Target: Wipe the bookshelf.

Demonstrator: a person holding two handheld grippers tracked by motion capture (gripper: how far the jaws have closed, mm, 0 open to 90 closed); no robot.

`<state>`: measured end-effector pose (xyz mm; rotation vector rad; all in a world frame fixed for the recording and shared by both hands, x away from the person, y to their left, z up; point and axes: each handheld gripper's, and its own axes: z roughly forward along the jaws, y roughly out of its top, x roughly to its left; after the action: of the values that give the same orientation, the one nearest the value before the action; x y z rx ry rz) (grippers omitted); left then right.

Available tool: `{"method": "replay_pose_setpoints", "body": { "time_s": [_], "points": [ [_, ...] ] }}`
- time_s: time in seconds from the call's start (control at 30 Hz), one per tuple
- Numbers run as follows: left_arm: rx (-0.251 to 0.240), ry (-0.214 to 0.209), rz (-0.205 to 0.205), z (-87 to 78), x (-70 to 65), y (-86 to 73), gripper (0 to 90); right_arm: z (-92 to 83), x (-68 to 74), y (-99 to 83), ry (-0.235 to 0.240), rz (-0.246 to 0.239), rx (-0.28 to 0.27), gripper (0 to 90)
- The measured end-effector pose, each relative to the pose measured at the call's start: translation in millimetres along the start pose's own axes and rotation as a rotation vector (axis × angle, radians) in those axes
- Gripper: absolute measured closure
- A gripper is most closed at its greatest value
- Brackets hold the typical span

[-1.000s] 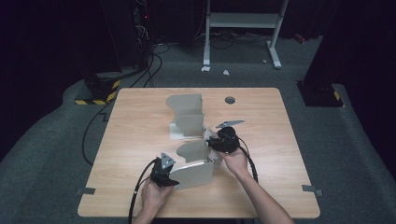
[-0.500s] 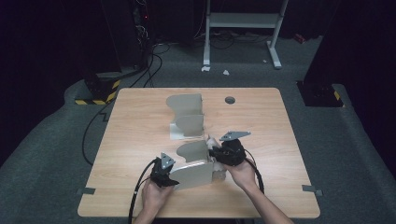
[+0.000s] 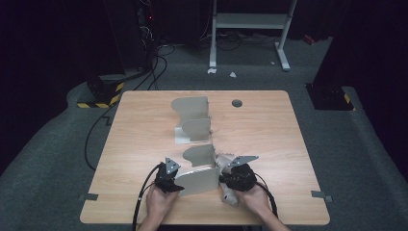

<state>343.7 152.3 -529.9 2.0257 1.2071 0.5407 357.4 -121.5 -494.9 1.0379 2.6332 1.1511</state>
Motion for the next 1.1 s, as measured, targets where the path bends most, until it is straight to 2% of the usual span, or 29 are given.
{"method": "replay_pose_setpoints", "body": {
  "time_s": [0.07,0.17,0.2,0.27,0.37,0.4,0.43,0.47,0.5,0.63,0.73,0.8,0.9,1.0,1.03,1.1],
  "points": [
    [-0.001,0.000,-0.003,0.1,-0.1,0.0,27.8,-5.8,2.6,-1.4,0.010,0.000,-0.010,81.4],
    [-0.001,0.000,-0.003,0.0,0.0,-0.1,27.8,-17.2,1.7,2.0,0.003,-0.003,-0.055,81.4],
    [-0.001,0.001,-0.004,0.0,0.0,-0.1,27.8,-26.7,-1.5,6.2,-0.017,-0.004,-0.081,81.4],
    [-0.001,0.001,-0.004,-0.1,0.0,-0.2,27.8,-29.9,-3.8,7.7,-0.030,-0.004,-0.089,81.4],
    [-0.002,0.001,-0.006,-0.1,0.0,-0.3,27.9,-42.2,-21.8,10.5,-0.111,0.021,-0.102,81.2],
    [-0.002,0.001,-0.006,-0.2,0.0,-0.3,27.8,-44.6,-27.2,10.0,-0.137,0.031,-0.099,81.2],
    [-0.002,0.001,-0.007,-0.2,0.1,-0.4,27.9,-49.7,-46.5,5.7,-0.209,0.073,-0.089,81.1],
    [-0.002,0.001,-0.007,-0.2,0.1,-0.4,27.9,-49.7,-46.5,5.7,-0.209,0.073,-0.089,81.1],
    [-0.002,0.000,-0.008,-0.3,0.1,-0.4,27.9,-51.2,-53.1,3.7,-0.231,0.088,-0.083,81.2],
    [-0.001,-0.003,-0.008,-0.4,0.4,-0.4,27.9,-61.4,-85.5,-8.9,-0.348,0.164,-0.071,80.5],
    [-0.003,-0.001,-0.008,-0.6,0.3,-0.7,27.9,-64.8,-102.4,-15.9,-0.402,0.210,-0.059,80.0],
    [-0.002,-0.001,-0.007,-0.9,0.3,-0.9,27.9,-58.9,-114.3,-20.7,-0.447,0.208,-0.005,79.3],
    [-0.003,-0.004,-0.008,-1.0,0.5,-1.0,27.8,-54.1,-119.4,-22.5,-0.470,0.205,0.016,77.9],
    [-0.001,-0.013,-0.003,-1.3,1.7,-1.0,27.4,-43.3,-126.6,-25.8,-0.489,0.224,0.061,70.0],
    [-0.001,-0.013,-0.003,-1.3,1.7,-1.0,27.4,-43.3,-126.6,-25.8,-0.489,0.224,0.061,70.0],
    [0.004,-0.026,0.000,-2.2,3.1,-0.9,27.4,-42.1,-126.8,-26.9,-0.487,0.236,0.062,63.8]
  ]
}}
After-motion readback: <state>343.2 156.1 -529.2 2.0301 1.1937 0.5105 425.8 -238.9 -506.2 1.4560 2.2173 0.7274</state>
